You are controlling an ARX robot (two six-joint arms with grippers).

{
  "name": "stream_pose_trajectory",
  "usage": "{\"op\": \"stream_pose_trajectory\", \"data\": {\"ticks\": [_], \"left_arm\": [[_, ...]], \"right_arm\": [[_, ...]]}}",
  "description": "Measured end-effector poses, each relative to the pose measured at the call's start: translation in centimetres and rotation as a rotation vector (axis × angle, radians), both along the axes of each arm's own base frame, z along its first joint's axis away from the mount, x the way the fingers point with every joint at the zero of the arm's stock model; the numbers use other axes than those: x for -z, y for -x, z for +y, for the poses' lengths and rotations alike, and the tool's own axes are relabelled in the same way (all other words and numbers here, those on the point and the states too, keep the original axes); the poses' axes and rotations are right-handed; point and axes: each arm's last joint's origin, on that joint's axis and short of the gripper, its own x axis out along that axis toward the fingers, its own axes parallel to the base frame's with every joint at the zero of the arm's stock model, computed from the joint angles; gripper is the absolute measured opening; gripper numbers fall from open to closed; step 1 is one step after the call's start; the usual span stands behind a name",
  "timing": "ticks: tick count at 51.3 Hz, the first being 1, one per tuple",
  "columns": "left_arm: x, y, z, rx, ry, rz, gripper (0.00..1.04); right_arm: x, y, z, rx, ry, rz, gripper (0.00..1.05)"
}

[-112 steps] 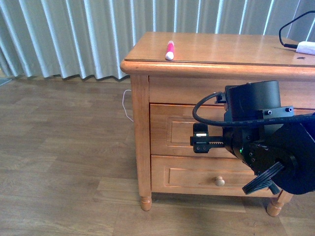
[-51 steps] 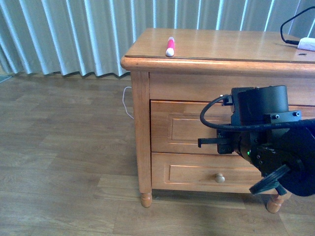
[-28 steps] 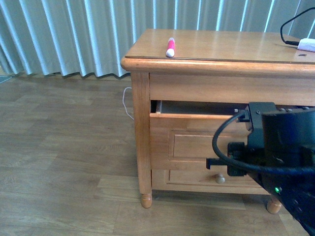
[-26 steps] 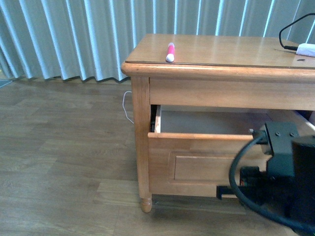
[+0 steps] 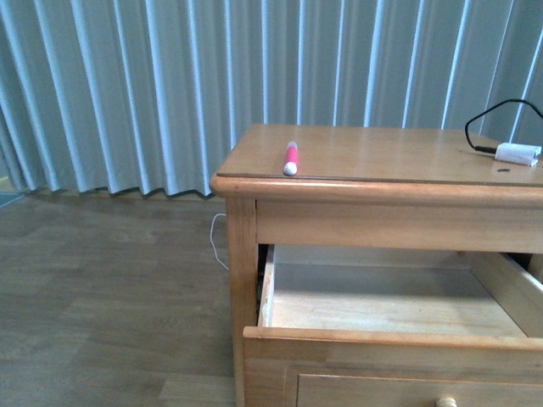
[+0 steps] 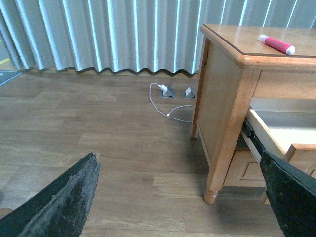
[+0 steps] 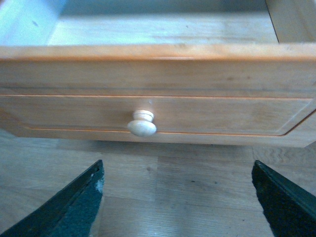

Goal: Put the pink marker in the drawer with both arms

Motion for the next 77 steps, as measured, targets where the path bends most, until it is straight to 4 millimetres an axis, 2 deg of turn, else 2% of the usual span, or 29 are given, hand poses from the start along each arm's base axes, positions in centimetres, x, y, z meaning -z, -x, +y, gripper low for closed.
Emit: {"op": "stream_pose_trajectory", "data": {"ticks": [2,7,12,21,28,39,45,50,56,62,77], "left_arm": [[0.0,0.0,0.0,0.0,0.0,0.0,0.98],[0.0,0.0,0.0,0.0,0.0,0.0,0.98],[0.0,0.0,0.0,0.0,0.0,0.0,0.98],[0.0,0.0,0.0,0.0,0.0,0.0,0.98],[0.0,0.0,0.0,0.0,0.0,0.0,0.98],[0.0,0.0,0.0,0.0,0.0,0.0,0.98],[0.2,-0.6,-0.6,-0.24,-0.008,0.058,0.98],[-0.9,-1.5,-1.9,-0.264,-0.017,0.097,0.98],[-5.0,-4.3,-3.7,-0.187,0.01,0.059,0.98],[-7.8,-8.6,-5.6,-0.104,-0.026,0.032,0.98],[-9.8,-21.7,-11.7,0.019,-0.143,0.148,0.98]], "right_arm": [[-1.5,0.7,-0.6,0.0,-0.01,-0.008,0.98],[-4.8,2.9,-2.5,0.012,-0.02,-0.036,0.96],[-7.0,4.8,-3.9,0.016,-0.026,-0.058,0.96],[-10.1,6.3,-4.9,-0.007,-0.008,-0.077,0.96],[-10.7,6.3,-4.6,-0.041,0.009,-0.071,0.96],[-10.7,6.3,-4.6,-0.044,0.013,-0.068,0.96],[-10.7,6.3,-4.6,-0.044,0.014,-0.068,0.96],[-10.7,6.3,-4.6,-0.045,0.014,-0.068,0.96],[-10.7,6.3,-4.6,-0.045,0.014,-0.068,0.96],[-10.7,6.3,-4.6,-0.045,0.014,-0.068,0.96],[-10.7,6.3,-4.6,-0.045,0.014,-0.068,0.96]]}}
